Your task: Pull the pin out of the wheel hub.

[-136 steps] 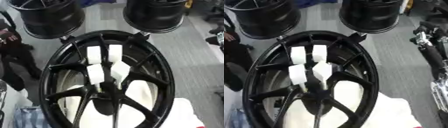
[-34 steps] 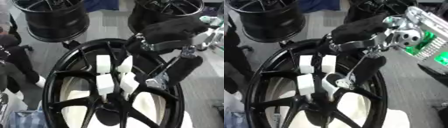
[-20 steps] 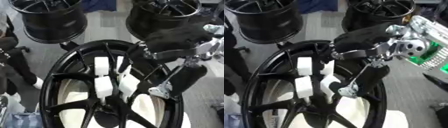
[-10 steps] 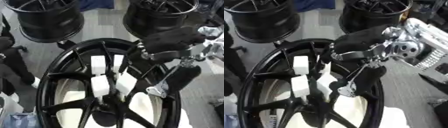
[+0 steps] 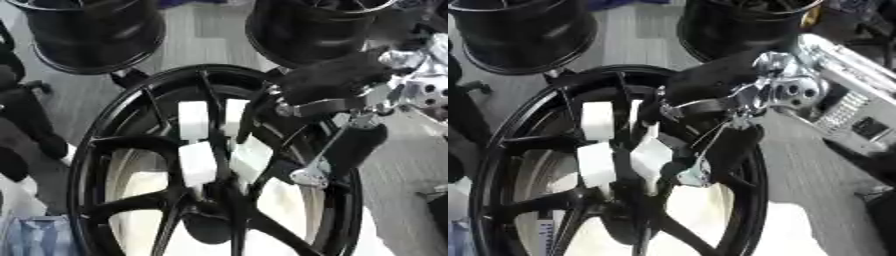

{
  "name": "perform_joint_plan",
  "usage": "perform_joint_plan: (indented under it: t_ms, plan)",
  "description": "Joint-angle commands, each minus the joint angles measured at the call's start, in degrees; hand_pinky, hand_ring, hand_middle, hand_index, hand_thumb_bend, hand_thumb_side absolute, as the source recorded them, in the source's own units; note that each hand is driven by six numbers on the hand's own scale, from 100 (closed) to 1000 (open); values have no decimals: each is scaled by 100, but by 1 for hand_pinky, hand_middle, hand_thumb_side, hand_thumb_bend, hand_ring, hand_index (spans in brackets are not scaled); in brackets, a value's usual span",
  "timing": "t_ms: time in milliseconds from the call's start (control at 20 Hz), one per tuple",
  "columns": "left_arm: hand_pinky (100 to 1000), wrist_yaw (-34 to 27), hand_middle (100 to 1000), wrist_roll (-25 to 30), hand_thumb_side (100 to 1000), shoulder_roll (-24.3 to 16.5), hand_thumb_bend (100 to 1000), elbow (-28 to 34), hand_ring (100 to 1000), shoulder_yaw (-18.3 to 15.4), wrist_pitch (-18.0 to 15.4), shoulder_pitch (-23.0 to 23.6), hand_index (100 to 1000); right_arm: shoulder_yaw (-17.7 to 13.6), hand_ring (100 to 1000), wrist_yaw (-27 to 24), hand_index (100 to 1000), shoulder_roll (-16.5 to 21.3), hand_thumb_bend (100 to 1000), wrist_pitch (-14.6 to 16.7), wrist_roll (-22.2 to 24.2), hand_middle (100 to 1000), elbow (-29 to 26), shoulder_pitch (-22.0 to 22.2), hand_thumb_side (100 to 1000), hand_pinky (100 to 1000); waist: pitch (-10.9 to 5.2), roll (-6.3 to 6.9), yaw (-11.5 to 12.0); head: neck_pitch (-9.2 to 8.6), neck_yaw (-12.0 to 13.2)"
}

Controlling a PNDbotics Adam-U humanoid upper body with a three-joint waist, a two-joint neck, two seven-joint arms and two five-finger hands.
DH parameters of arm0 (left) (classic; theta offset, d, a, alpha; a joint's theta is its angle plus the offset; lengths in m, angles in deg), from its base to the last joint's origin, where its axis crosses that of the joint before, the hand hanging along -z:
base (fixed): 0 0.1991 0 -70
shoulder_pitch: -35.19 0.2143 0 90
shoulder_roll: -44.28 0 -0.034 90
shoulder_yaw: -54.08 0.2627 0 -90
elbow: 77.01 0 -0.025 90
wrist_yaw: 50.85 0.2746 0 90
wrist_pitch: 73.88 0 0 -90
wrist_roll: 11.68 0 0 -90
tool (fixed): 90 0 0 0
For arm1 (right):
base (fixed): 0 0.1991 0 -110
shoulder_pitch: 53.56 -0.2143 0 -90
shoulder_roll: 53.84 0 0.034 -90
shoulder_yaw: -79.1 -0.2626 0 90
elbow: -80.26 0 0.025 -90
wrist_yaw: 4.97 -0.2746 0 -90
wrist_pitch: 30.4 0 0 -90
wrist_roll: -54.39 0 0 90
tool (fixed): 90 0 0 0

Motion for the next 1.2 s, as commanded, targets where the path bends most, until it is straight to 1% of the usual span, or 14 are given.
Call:
perform_joint_plan:
  t_ms: [50,350,700,950,1200]
  plan:
    - [739,-17,659,1,796,-80,100,68,768,-31,-1,-73,866,-57,853,67,867,36,142,71,10,804,84,-53,425,883,-76,13,17,-1,-9]
    - [739,-23,659,-8,797,-70,100,66,768,-36,-4,-77,865,-35,845,79,866,-6,134,119,-30,782,189,-20,437,880,-56,6,39,-1,-13]
    - [739,-20,659,-12,796,-68,100,67,768,-38,-6,-86,864,-18,856,187,886,-82,171,127,-47,795,259,-27,427,886,-47,5,59,-16,-14]
    - [739,-17,659,-16,795,-59,100,69,768,-40,-7,-90,863,-8,852,215,878,-111,157,169,-32,789,288,-11,451,883,-38,0,67,-14,-17]
    - [740,-12,659,-21,794,-49,100,71,768,-44,-11,-91,862,4,847,252,866,-146,162,178,-51,777,313,-18,444,882,-38,-5,71,-16,-26]
